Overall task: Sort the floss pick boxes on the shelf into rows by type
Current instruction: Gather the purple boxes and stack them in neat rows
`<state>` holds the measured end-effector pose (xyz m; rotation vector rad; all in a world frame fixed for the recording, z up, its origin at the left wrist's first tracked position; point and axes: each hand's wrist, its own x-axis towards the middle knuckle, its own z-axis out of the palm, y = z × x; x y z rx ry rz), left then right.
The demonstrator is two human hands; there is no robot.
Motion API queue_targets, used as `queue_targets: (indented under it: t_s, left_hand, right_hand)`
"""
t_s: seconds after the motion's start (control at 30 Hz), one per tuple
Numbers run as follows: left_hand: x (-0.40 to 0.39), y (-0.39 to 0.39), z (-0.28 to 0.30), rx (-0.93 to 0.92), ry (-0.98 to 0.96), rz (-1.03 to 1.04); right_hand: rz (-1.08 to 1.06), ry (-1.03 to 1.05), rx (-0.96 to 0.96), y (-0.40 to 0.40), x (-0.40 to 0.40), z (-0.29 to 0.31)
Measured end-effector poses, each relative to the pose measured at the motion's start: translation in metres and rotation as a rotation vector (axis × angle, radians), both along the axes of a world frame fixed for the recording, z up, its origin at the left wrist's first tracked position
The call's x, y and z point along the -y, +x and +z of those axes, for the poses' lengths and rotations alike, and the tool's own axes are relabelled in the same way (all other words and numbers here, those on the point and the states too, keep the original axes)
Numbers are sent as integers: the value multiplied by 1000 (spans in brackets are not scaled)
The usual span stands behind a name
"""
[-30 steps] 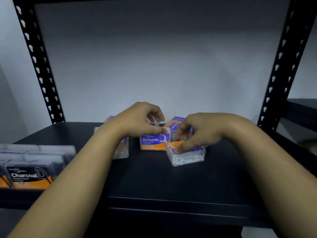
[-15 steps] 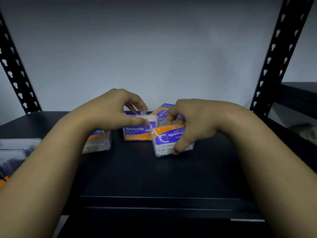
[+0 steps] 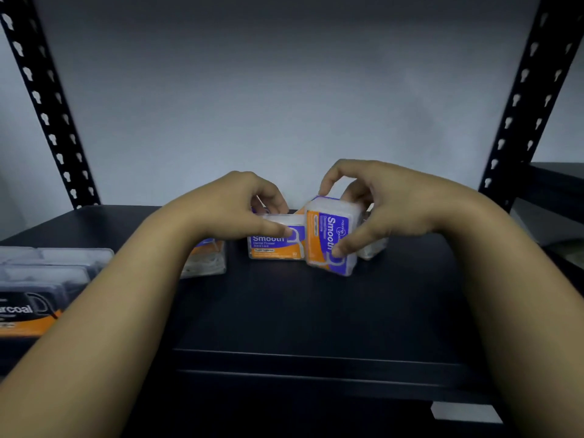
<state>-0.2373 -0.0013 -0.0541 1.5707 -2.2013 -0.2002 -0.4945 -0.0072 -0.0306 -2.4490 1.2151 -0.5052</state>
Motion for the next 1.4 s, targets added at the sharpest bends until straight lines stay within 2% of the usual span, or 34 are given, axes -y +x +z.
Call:
queue_targets:
  t_s: [0.13,0.4,0.63,0.8,0.97,1.13,1.4]
  left_hand:
    - [-1,-1,0,-2,-1,-6]
    - [0,-4,-4,-46,5,-38]
    - [-2,-8,-6,28,21,-42]
    - [-6,-9,-4,99,146,-54]
    - [-10,-16,-7,108,148,-58]
    - [-11,-20,-9,161,182,-70]
    - [-17,-17,-3,126,303,-162]
  right_hand:
    - [-5,22,64,0,4,1]
    - [10,2,-126,3,5,-1]
    - [-18,41,-311,9,1,-5]
    - [-42,26,-394,11,-3,-7]
    - [-31,-1,-485,20,-6,-16]
    - [-15,19,-509,21,-3,-18]
    - [-50,54,-522,11,-2,-14]
